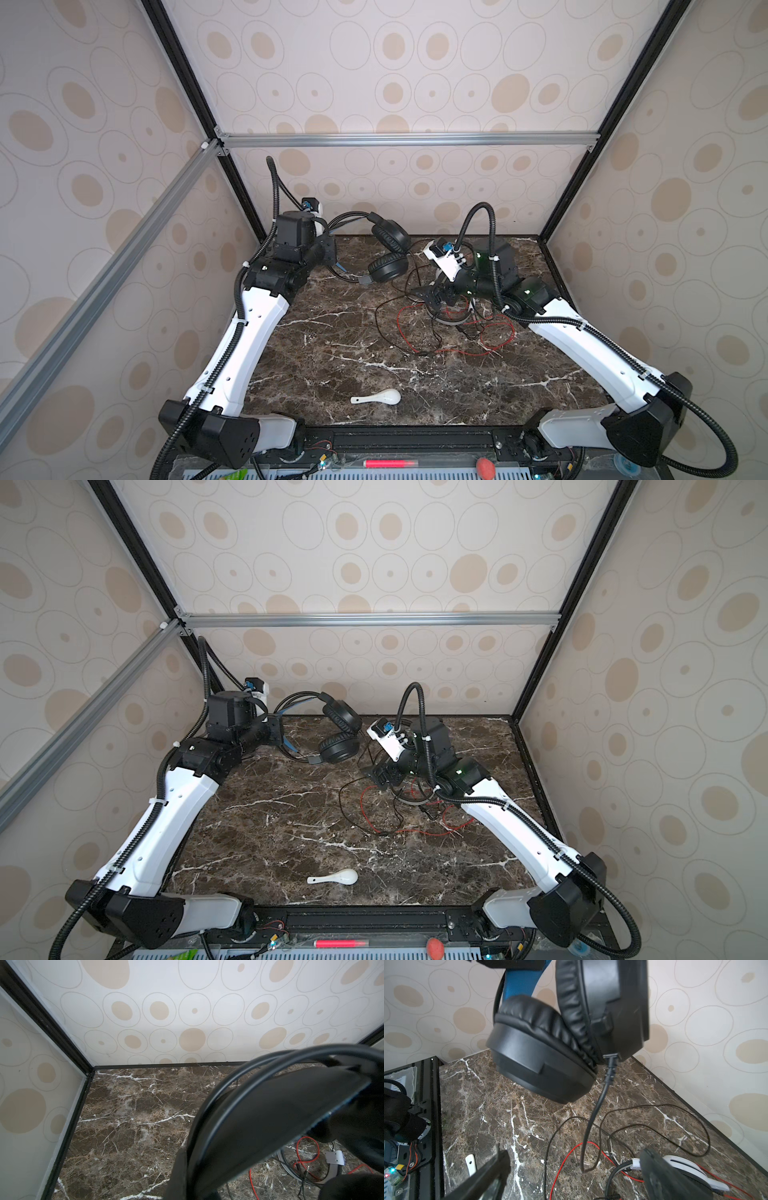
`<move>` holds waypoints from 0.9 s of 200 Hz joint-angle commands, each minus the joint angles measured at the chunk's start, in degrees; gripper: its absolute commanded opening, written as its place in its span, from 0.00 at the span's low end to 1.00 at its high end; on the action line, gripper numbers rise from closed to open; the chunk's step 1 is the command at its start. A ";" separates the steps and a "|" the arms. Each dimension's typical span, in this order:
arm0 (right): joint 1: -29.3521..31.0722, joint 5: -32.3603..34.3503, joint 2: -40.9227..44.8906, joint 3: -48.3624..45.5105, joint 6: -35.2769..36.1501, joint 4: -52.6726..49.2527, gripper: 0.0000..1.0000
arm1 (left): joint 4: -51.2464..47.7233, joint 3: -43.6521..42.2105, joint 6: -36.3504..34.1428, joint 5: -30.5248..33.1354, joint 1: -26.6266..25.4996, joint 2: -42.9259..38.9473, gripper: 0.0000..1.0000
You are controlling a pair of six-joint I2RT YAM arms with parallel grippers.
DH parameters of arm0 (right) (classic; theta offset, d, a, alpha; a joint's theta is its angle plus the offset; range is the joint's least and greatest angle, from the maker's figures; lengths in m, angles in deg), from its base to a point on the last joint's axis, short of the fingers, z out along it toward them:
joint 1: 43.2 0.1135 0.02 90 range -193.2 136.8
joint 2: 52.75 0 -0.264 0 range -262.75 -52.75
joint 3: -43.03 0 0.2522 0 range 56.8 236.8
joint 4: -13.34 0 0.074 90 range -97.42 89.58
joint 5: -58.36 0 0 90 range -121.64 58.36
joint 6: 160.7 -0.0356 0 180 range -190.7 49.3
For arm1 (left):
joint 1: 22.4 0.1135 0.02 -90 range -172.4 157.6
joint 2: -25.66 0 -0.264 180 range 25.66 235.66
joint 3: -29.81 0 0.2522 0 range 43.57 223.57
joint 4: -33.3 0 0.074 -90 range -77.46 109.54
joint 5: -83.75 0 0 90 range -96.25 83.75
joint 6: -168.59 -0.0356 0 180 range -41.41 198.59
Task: Wrap the headphones
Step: 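Raise the black-blue headset high toward the far wall with the left gripper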
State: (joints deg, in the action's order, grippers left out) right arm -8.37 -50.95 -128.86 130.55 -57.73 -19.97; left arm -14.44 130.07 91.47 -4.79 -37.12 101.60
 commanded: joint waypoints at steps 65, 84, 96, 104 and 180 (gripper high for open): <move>-1.10 -0.67 -2.34 -10.44 -8.19 22.39 0.98 | -0.62 6.27 5.17 -5.33 0.13 -2.10 0.00; -2.51 -2.02 -1.75 -13.04 -11.01 26.35 0.96 | -2.29 8.82 5.56 -6.17 0.13 -1.50 0.00; -3.24 -2.80 -1.54 -14.25 -11.80 27.98 0.94 | -2.81 10.34 6.05 -6.58 0.13 -1.32 0.00; -3.59 -3.29 -1.56 -14.87 -11.93 28.78 0.93 | -3.68 11.72 6.21 -6.87 0.13 -0.90 0.00; -4.41 -4.49 -2.54 -17.07 -12.61 34.88 0.82 | -12.45 24.75 7.97 -8.78 0.13 3.74 0.00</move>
State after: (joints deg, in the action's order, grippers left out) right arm -12.44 -54.38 -131.38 113.98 -68.88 10.06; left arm -25.50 149.81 96.35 -11.35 -37.12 104.86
